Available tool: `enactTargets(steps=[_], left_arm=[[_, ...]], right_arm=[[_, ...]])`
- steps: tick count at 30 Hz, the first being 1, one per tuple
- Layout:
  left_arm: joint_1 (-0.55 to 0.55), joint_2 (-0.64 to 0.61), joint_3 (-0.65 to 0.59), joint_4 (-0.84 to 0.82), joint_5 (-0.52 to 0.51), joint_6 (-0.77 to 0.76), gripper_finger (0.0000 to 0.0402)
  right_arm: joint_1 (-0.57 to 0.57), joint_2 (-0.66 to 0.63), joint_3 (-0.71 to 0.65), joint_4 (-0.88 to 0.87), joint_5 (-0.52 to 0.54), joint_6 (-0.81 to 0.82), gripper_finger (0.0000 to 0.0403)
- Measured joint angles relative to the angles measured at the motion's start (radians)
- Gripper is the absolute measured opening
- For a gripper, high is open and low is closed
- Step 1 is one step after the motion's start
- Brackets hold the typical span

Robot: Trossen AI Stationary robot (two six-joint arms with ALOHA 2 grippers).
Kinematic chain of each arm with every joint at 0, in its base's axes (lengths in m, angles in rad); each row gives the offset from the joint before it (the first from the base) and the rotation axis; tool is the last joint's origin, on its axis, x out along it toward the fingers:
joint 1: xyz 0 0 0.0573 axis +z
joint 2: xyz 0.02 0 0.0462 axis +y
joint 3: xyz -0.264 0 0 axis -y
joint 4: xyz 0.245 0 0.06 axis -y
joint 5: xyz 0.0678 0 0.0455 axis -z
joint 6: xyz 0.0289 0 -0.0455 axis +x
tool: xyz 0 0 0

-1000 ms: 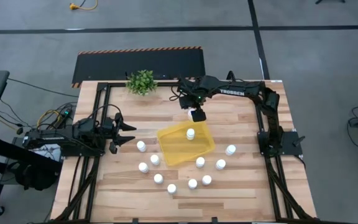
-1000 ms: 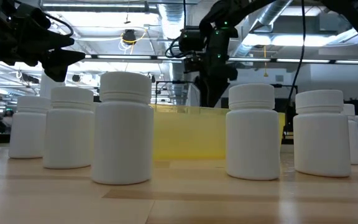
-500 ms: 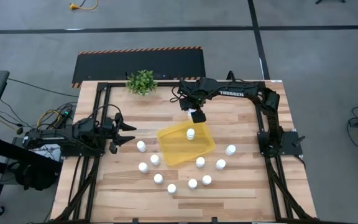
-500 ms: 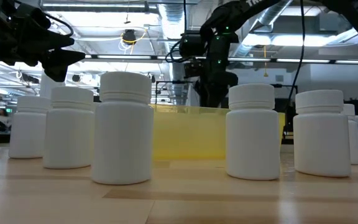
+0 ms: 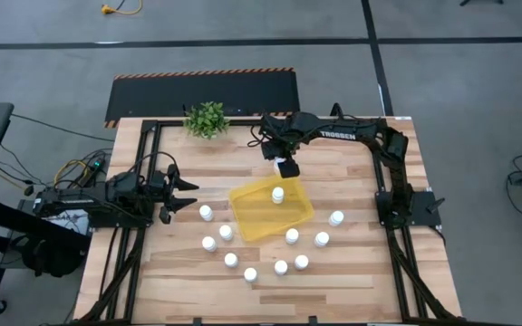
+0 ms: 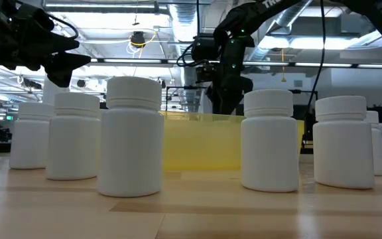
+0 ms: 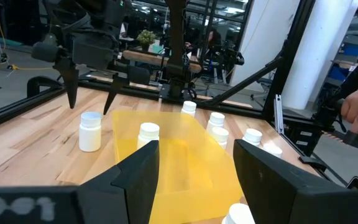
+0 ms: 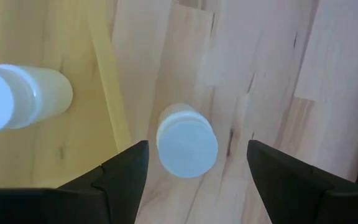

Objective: Pick and place pill bottles into a basket
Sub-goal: Put the white pill bottle into the yellow bin

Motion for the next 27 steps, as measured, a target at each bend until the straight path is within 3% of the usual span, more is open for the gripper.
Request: enactTargets(steps=[14,27], left_arm=[[0.000,0.000,0.000,0.000,0.000,0.000,0.0194],[0.000,0.000,0.000,-0.003,-0.014,0.000,0.0194]], right_arm=[[-0.007,0.000,0.000,0.006,-0.002,-0.002,0.0266],[0.003,0.112,0.003,-0.026,-0.002,-0.008,0.0265]])
